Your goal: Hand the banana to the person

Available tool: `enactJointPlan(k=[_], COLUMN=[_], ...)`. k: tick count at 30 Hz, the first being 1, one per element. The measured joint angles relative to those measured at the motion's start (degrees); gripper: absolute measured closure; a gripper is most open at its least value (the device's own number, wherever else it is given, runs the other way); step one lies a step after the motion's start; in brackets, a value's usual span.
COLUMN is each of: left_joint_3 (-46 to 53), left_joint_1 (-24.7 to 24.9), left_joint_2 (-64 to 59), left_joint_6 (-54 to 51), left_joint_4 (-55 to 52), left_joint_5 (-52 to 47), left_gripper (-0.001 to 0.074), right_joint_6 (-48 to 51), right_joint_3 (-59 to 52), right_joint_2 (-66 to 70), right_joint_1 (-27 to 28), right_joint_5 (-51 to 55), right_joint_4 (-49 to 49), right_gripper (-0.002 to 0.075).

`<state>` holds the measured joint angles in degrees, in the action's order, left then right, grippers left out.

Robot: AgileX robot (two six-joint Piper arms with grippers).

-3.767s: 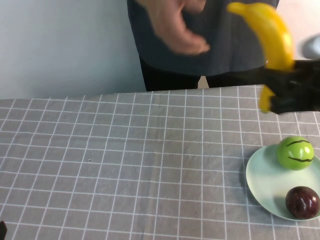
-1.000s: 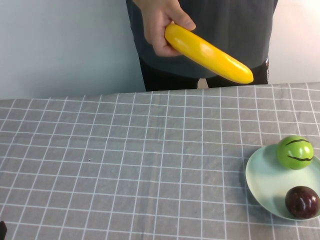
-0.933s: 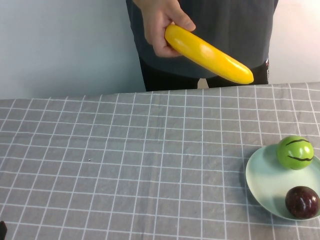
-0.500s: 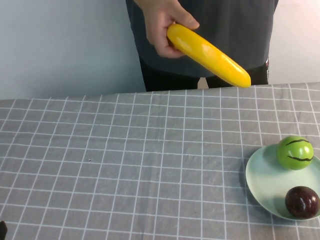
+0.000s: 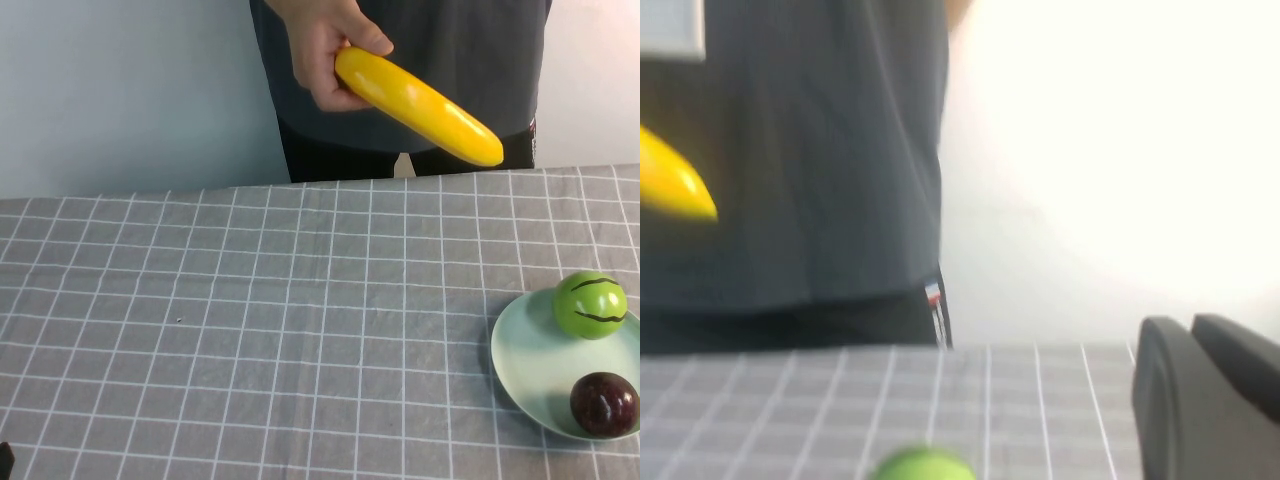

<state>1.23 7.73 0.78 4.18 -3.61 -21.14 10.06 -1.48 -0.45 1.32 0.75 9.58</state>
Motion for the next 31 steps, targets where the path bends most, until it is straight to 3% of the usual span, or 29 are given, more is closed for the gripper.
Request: enactJointPlan(k=[12,31], left_joint_3=[0.00,0.00], left_joint_1=[0.00,0.00], left_joint_2=[0.00,0.00], left_joint_6=[0.00,0.00], left_joint_4=[0.00,0.00], left_joint_5=[0.00,0.00], left_gripper=[0.0740,0.0740], right_joint_6=[-15.40,-16.86], right_joint_3=[-0.13,-0.13], right_joint_2=[0.00,0.00], right_joint_1=[2.19,2.19], right_joint_5=[20.40,21.04], right_joint_4=[-13.73,-14.95], right_gripper=[0.0735,0.0735])
